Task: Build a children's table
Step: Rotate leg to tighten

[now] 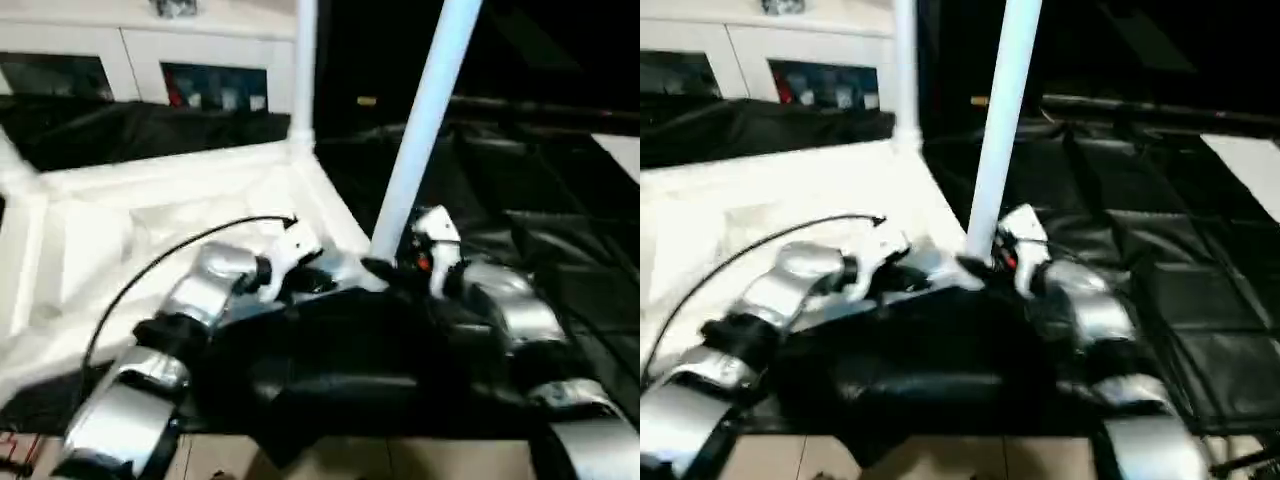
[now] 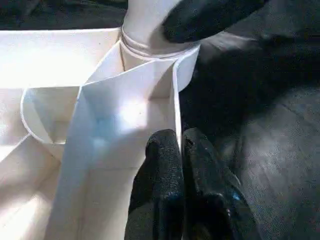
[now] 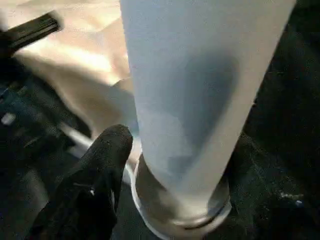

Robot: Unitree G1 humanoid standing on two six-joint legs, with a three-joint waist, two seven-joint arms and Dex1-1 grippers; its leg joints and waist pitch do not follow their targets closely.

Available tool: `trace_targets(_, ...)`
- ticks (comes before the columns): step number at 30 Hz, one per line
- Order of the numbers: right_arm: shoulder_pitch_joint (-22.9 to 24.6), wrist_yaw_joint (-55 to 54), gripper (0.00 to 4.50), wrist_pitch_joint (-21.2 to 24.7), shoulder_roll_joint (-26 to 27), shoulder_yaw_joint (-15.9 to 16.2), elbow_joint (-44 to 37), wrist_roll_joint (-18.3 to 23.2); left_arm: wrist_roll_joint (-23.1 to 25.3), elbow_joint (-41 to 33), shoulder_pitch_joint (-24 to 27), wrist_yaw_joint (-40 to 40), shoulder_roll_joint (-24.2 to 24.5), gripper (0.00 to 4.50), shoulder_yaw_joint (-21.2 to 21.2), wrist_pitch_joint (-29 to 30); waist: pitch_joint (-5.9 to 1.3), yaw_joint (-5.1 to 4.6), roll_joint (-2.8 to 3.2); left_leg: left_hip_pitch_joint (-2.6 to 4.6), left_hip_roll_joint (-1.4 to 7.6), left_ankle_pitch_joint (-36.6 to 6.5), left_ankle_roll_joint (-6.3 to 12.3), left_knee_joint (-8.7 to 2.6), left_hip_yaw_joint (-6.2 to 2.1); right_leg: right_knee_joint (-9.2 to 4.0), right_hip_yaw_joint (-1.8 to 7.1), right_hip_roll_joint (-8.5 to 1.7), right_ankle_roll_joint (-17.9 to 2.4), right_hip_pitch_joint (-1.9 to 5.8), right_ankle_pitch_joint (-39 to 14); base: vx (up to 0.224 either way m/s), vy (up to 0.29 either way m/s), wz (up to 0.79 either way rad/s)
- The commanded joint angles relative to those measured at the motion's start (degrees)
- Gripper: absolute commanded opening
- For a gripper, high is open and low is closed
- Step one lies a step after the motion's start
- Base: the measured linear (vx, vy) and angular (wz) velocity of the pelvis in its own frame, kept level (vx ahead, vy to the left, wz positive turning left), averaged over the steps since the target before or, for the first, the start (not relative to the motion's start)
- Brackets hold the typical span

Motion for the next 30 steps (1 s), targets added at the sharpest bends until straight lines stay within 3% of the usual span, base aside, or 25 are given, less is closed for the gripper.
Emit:
trace_targets(1,2.14,7.88,3.0,1.88,0.62,5.17,-1.03,0.11,-2.75,-3.03,0.13,-3.95,-1.16,0.0,-1.22,-2.78,-3.4,0.26,0.34,0.44,0.52,-15.64,2.95,-3.54,-0.14,-3.69,1.33,-1.88,-13.6,2.83,-11.34,0.0,0.0,0.0)
trace_targets(7,3.45,14.45,3.0,3.53,-2.64,7.38,-3.03,-0.73,-3.43,-5.1,1.52,-10.08,1.62,0.0,-2.0,-2.82,-3.25,1.15,0.55,0.99,0.9,-17.29,1.75,-3.56,0.23,-3.68,1.36,-1.87,-14.14,2.44,-13.09,0.0,0.0,0.0)
trace_targets(11,4.12,17.14,2.58,5.47,-3.07,7.87,-4.53,0.59,-3.58,-5.75,1.86,-11.73,2.65,0.0,-2.11,-2.93,-3.11,1.45,0.51,0.92,0.83,-18.73,0.93,-3.73,0.09,-4.0,1.41,-1.99,-12.53,2.4,-17.0,0.0,0.0,0.0)
trace_targets(17,5.09,18.64,2.38,8.28,-3.15,8.16,-6.95,1.46,-2.95,-5.34,1.79,-11.39,2.98,0.0,-1.87,-2.82,-3.19,1.83,0.64,0.84,0.81,-17.24,0.77,-3.75,0.05,-3.78,1.42,-1.91,-12.36,2.49,-15.06,0.0,0.0,0.0)
trace_targets(19,5.06,15.67,2.38,7.73,-2.3,7.49,-6.07,0.97,-2.26,-3.97,1.12,-8.41,2.23,0.0,-1.2,-2.52,-3.23,1.9,0.6,0.89,0.78,-17.15,0.65,-3.71,0.09,-3.72,1.43,-1.92,-12.57,2.44,-14.53,0.0,0.0,0.0)
trace_targets(22,4.16,8.96,2.37,7.23,-0.6,6.08,-3.05,-0.61,-1.61,-1.61,-0.11,-3.7,0.78,0.0,-0.11,-2.29,-3.04,1.69,0.59,0.98,0.61,-18.8,0.02,-3.81,0.0,-4.18,1.45,-2.04,-11.72,2.22,-18.18,0.0,0.0,0.0)
trace_targets(25,2.29,-2.34,2.36,7.64,2.03,4.24,2.0,-2.79,-0.01,1.66,-2.01,3.31,-0.92,0.0,0.52,-1.98,-2.99,1.03,0.4,1.05,0.38,-20.5,-1.32,-3.94,-0.38,-4.67,1.36,-2.13,-9.95,2.02,-22.85,0.0,0.0,0.0)
trace_targets(26,1.48,-8.44,2.35,7.57,3.58,3.25,4.38,-3.57,0.41,3.46,-3.1,6.9,-2.09,0.0,0.99,-1.47,-2.77,0.4,0.45,1.15,0.23,-22.04,-1.74,-3.9,-0.43,-5.01,1.31,-2.05,-9.0,1.63,-25.83,0.0,0.0,0.0)
trace_targets(30,-0.27,-21.59,2.11,9.29,8.2,0.18,8.87,-3.38,0.75,8.1,-6.02,16.23,-5.4,0.0,2.66,-0.48,-2.58,-0.31,0.33,1.46,-0.24,-24.73,-1.76,-3.57,-0.88,-6.45,0.75,-2.27,-5.25,1.14,-35.82,0.0,0.0,0.0)
